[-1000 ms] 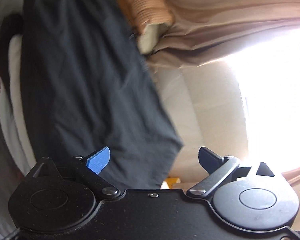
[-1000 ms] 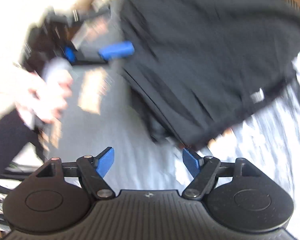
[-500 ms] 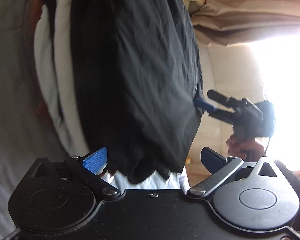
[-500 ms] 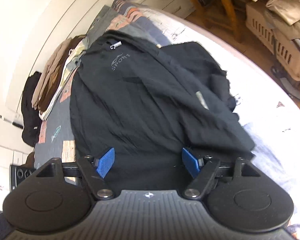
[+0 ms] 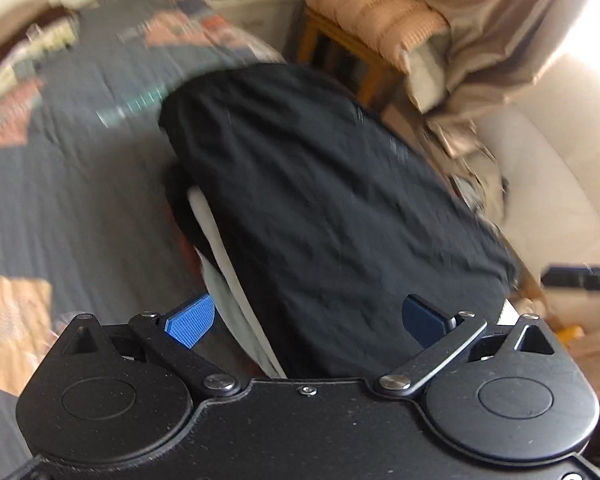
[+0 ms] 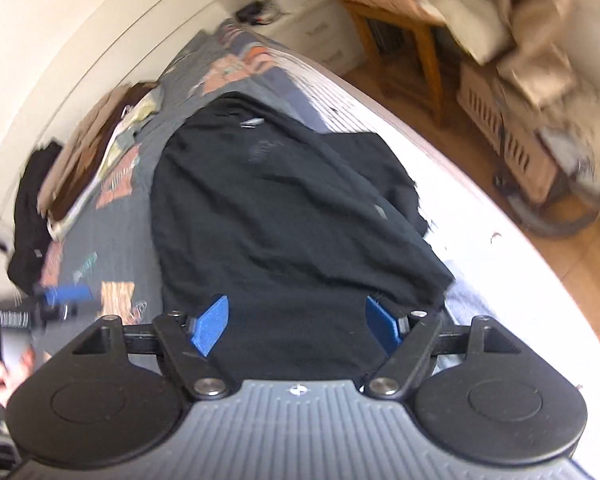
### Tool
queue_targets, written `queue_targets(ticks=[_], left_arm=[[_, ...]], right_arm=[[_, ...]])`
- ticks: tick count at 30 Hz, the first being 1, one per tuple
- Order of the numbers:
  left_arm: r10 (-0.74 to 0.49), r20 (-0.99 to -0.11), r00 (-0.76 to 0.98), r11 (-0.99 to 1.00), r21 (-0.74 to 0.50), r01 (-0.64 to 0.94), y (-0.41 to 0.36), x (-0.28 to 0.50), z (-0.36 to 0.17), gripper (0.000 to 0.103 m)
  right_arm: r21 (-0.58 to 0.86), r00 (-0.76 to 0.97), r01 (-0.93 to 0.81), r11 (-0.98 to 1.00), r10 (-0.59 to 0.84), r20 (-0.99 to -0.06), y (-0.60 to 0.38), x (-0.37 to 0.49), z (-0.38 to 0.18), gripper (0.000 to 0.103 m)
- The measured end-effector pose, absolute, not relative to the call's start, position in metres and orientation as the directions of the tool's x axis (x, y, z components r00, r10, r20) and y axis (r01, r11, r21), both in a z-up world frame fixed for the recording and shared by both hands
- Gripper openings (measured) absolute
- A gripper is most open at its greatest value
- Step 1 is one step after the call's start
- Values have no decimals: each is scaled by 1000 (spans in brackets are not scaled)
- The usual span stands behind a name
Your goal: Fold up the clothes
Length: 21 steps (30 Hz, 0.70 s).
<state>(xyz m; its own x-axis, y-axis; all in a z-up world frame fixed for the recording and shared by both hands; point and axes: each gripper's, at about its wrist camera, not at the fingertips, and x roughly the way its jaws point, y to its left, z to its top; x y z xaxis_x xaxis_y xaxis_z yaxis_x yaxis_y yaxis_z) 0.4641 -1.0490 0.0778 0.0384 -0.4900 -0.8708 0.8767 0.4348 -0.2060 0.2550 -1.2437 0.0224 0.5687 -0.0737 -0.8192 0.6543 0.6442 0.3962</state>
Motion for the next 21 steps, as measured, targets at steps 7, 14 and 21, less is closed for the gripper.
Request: queue_targets(ticks=[7, 14, 21], left_arm=[[-463, -882, 88, 446, -147, 883, -1049, 438, 106, 101], [-426, -897, 117, 442, -94, 892, -1035, 412, 134, 101], [-441, -891, 108, 421, -99, 902, -1013, 399, 159, 101]], right_arm=[[314, 509, 643, 699, -83, -857, -1218, 282, 62, 78], [281, 482, 653, 703, -99, -870, -1196, 273, 96, 78], [205, 455, 636, 744, -146, -878, -1166, 262, 127, 78]])
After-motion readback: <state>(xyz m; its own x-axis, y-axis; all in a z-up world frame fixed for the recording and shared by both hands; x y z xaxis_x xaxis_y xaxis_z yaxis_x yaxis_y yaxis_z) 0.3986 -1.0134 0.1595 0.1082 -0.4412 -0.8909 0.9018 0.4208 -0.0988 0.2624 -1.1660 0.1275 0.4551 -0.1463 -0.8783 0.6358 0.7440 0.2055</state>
